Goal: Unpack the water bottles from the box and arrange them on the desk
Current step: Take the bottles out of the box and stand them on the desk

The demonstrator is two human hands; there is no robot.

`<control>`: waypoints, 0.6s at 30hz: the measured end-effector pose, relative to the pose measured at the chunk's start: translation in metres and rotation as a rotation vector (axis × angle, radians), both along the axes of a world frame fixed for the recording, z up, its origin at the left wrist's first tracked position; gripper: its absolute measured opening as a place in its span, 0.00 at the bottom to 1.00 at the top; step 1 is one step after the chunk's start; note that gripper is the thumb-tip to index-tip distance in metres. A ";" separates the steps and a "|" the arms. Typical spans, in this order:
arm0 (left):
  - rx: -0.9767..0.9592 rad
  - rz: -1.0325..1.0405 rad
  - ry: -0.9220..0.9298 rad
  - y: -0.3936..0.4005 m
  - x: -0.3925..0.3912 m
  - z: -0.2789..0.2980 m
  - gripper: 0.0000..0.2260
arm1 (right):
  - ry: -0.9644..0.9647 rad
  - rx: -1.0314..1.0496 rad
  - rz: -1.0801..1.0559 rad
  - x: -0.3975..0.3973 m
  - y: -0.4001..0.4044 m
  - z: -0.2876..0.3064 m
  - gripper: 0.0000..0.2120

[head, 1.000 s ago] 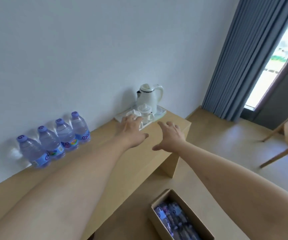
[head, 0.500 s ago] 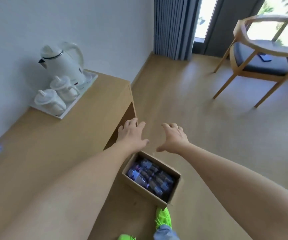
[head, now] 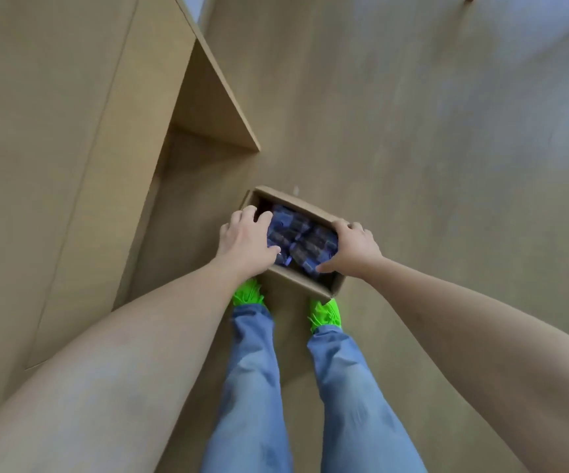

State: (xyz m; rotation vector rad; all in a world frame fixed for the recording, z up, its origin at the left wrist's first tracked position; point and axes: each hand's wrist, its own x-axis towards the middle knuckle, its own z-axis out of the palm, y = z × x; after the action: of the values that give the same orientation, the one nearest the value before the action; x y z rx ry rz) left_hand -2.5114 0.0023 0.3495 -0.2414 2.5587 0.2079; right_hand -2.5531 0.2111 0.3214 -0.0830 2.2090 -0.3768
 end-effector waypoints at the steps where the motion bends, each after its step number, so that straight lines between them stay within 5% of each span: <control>1: 0.007 0.001 -0.024 -0.002 0.001 -0.018 0.28 | -0.030 0.005 -0.014 0.004 0.000 -0.019 0.48; 9: 0.005 -0.091 -0.114 -0.021 -0.008 -0.194 0.27 | -0.157 0.083 -0.061 0.028 -0.011 -0.193 0.46; 18: -0.002 -0.290 -0.213 -0.027 0.005 -0.362 0.29 | 0.009 0.145 -0.116 0.042 -0.043 -0.361 0.39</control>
State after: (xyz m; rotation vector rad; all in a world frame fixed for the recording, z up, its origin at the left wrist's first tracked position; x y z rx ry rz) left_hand -2.5066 -0.0242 -0.0129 0.1034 2.3471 0.0650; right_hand -2.5110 0.1676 -0.0392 0.1233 2.2486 -0.2788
